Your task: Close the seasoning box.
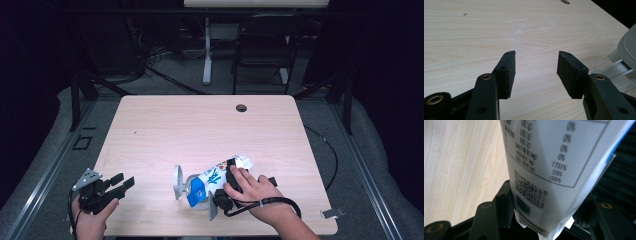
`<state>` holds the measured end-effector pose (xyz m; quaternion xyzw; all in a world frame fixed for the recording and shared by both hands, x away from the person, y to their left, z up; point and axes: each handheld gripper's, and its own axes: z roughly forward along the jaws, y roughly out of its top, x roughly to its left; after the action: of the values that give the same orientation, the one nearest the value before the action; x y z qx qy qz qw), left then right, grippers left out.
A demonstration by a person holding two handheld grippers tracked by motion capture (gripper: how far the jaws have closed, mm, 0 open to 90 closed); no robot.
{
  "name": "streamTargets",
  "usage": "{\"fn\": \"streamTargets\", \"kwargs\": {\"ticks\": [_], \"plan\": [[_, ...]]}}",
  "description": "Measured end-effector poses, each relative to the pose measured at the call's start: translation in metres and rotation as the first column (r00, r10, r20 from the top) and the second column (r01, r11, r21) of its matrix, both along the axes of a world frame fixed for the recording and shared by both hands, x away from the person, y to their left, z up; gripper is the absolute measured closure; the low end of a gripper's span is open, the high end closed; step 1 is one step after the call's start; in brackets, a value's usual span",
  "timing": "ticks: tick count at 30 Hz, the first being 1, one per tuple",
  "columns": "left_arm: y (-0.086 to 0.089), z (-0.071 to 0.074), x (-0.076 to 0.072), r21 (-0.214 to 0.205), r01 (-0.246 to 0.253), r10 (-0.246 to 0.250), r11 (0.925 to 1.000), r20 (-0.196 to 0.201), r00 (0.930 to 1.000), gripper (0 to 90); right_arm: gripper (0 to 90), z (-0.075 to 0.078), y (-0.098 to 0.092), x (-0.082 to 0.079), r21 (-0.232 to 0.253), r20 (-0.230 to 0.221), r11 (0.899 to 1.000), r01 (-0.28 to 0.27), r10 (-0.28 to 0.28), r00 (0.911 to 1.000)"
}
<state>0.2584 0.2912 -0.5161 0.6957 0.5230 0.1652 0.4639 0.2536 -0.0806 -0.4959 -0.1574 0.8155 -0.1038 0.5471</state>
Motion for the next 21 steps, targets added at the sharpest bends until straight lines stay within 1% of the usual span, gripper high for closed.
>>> {"fn": "streamTargets", "kwargs": {"ticks": [7,21], "plan": [[0.0,-0.0001,0.0,0.0,0.0,0.0,1.0,0.0,1.0,49.6,45.3,-0.0002,-0.0002,0.0003,0.003,-0.002,1.0,-0.003,0.003,1.0],[0.0004,-0.0001,0.0,-0.002,-0.003,0.003,1.0,0.0,1.0,49.6,45.5,0.0001,-0.0001,0.0001,-0.007,0.005,1.0,-0.009,0.009,0.9999]]}}
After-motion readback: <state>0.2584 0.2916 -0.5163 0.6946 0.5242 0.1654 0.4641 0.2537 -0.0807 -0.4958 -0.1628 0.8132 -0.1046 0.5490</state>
